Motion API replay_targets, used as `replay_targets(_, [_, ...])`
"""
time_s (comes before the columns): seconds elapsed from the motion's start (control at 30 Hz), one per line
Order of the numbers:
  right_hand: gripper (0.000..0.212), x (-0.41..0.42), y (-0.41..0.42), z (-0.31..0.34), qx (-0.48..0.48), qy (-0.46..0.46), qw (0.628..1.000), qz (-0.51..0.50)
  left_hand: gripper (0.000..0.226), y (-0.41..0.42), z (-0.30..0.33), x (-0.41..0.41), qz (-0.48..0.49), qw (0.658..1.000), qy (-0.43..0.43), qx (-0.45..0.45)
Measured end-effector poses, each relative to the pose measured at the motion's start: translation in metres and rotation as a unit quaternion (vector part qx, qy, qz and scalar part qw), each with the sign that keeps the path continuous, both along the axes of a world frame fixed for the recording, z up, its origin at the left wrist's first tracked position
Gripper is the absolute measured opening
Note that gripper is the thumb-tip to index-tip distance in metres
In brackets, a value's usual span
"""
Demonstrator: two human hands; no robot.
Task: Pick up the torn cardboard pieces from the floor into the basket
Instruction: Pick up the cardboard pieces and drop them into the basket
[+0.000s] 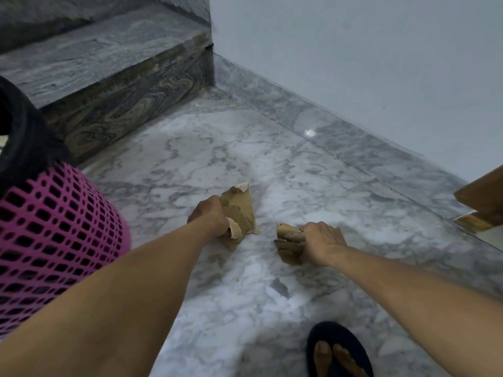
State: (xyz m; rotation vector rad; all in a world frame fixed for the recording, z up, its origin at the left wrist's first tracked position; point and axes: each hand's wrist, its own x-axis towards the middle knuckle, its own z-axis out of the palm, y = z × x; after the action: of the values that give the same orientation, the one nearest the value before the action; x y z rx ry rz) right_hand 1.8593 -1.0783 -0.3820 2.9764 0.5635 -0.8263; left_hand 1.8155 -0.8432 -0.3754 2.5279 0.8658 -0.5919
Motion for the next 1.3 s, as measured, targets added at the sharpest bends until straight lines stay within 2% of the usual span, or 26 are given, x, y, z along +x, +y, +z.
replay_targets(0.13, [0.029, -0.002, 0.002, -0.001, 0.002, 0.013, 1.0, -0.019, 0.044, 0.0, -0.001, -0.002, -0.001, 1.0, 0.002, 0.001])
replay_targets(0.27, [0.018, -0.006, 0.003, -0.001, -0.018, -0.006, 0.999, 0.028, 0.042, -0.001, -0.002, -0.001, -0.003, 1.0, 0.0, 0.006])
replay_targets(0.47, [0.026, -0.004, 0.002, 0.003, -0.027, 0.007, 0.998, 0.063, 0.04, -0.003, -0.006, -0.001, -0.001, 1.0, -0.006, -0.007])
replay_targets(0.67, [0.033, 0.03, 0.019, 0.052, 0.02, 0.085, 0.996, -0.018, 0.031, 0.004, 0.012, 0.003, -0.021, 0.999, -0.023, -0.039])
replay_targets(0.83, [0.049, 0.062, 0.047, 0.133, 0.101, 0.086, 0.99, -0.047, 0.032, 0.023, 0.071, 0.019, -0.026, 0.996, -0.066, -0.062])
replay_targets(1.03, [0.063, 0.083, 0.099, 0.223, 0.168, 0.043, 0.984, -0.044, 0.049, 0.062, 0.17, 0.03, -0.004, 0.983, -0.148, -0.112])
replay_targets(1.3, [0.034, 0.076, 0.192, 0.341, 0.248, 0.058, 0.967, -0.023, 0.045, 0.138, 0.291, -0.004, 0.024, 0.975, -0.205, -0.081])
